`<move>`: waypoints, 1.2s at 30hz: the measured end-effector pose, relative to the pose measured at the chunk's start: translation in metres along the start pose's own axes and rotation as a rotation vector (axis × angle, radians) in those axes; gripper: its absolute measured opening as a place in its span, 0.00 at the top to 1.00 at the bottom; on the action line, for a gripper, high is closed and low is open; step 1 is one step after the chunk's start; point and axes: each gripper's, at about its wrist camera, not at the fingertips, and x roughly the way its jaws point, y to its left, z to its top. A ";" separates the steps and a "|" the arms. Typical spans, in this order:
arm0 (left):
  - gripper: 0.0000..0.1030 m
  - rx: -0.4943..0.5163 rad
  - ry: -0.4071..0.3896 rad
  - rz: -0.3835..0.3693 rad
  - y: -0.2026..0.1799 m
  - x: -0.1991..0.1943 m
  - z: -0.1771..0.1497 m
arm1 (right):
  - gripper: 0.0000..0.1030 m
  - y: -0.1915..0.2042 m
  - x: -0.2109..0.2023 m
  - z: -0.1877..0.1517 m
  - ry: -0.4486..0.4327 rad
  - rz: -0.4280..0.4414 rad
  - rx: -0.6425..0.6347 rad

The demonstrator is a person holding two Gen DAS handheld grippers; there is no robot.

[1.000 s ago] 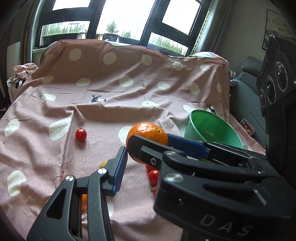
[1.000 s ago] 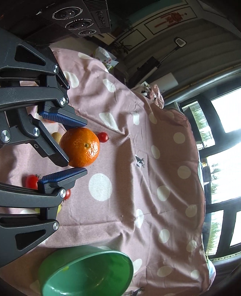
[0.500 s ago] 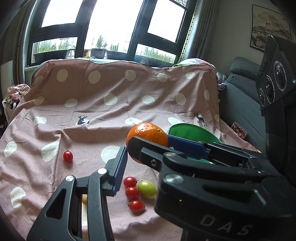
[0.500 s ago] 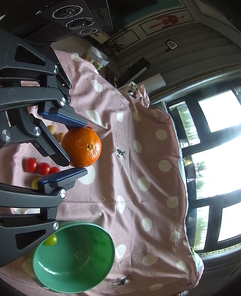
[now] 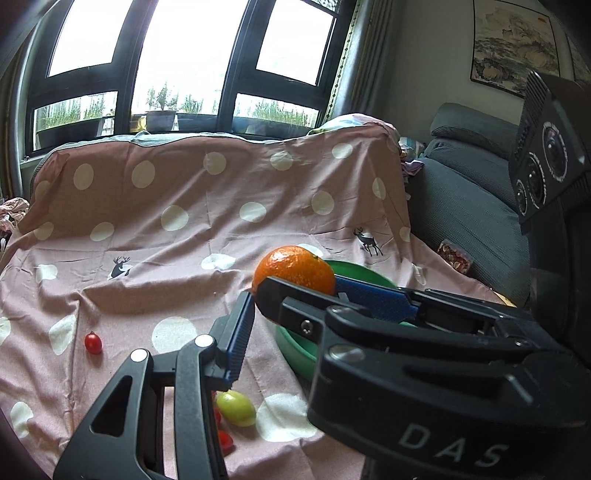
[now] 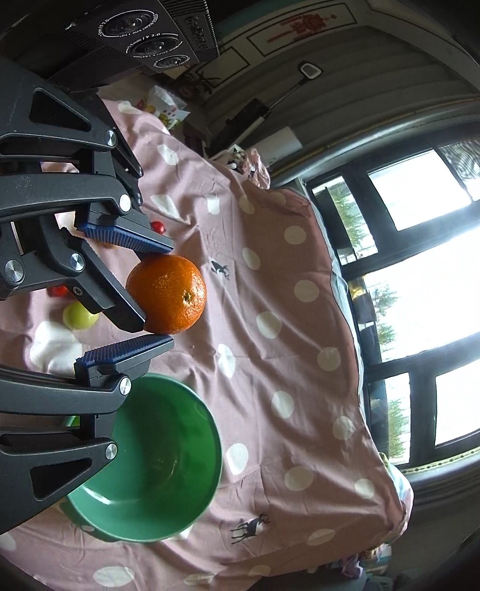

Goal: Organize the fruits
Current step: 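Carry the orange with the right tool over the green bowl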

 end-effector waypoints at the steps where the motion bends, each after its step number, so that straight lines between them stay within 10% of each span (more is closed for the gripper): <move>1: 0.58 0.003 0.004 -0.006 -0.003 0.003 0.001 | 0.54 -0.004 -0.002 0.001 -0.001 -0.006 0.007; 36: 0.58 0.061 0.169 -0.143 -0.080 0.103 0.005 | 0.54 -0.130 -0.007 0.000 0.074 -0.122 0.294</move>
